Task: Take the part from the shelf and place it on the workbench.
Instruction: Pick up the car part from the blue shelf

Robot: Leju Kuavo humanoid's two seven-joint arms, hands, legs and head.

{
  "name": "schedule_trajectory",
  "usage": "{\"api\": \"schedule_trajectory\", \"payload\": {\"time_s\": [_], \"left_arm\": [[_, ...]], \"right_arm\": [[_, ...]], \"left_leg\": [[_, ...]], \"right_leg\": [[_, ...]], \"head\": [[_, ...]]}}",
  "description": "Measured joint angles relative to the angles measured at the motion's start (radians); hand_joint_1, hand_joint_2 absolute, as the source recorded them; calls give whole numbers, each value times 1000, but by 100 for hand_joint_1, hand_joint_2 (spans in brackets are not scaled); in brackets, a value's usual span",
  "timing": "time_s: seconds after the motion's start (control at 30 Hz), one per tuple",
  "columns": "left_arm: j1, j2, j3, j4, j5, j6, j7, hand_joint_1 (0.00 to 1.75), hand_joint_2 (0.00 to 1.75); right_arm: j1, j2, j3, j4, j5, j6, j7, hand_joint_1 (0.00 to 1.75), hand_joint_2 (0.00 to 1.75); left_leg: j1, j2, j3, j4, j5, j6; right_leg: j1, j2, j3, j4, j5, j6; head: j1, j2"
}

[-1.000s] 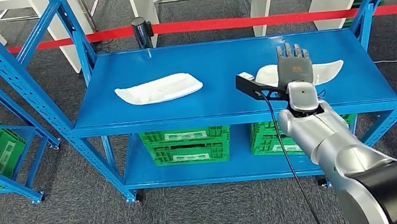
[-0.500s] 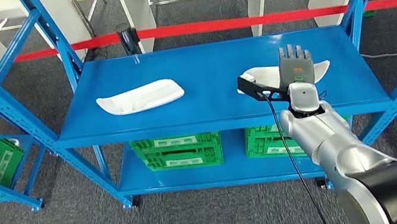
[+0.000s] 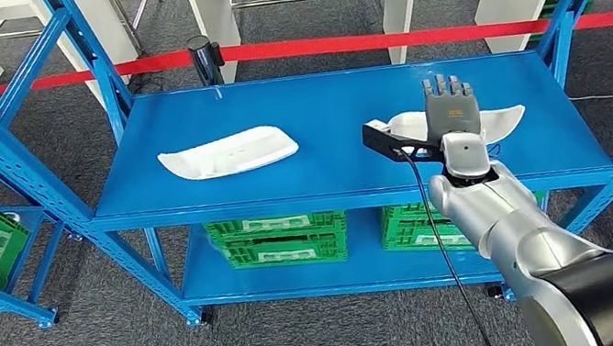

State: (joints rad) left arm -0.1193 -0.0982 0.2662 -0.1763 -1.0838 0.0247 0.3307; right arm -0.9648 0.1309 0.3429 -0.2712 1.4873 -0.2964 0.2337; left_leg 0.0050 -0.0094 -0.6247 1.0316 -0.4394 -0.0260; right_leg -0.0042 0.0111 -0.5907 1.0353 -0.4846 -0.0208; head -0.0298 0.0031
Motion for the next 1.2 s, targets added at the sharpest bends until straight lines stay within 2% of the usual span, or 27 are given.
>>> {"api": "schedule_trajectory", "payload": {"time_s": [0.33,1.2], "left_arm": [[-4,-3,7,0,-1,0,0,0,0],[3,-2,16,0,7,1,11,0,0]], "right_arm": [[0,0,-3,0,0,0,6,0,175],[44,20,-13,0,-18,1,-12,0,175]], "left_leg": [[-1,0,0,0,0,8],[-1,0,1,0,1,8]], "right_leg": [[-1,-1,4,-8,5,12],[0,-1,4,-7,4,13]], "head": [[0,0],[0,0]]}}
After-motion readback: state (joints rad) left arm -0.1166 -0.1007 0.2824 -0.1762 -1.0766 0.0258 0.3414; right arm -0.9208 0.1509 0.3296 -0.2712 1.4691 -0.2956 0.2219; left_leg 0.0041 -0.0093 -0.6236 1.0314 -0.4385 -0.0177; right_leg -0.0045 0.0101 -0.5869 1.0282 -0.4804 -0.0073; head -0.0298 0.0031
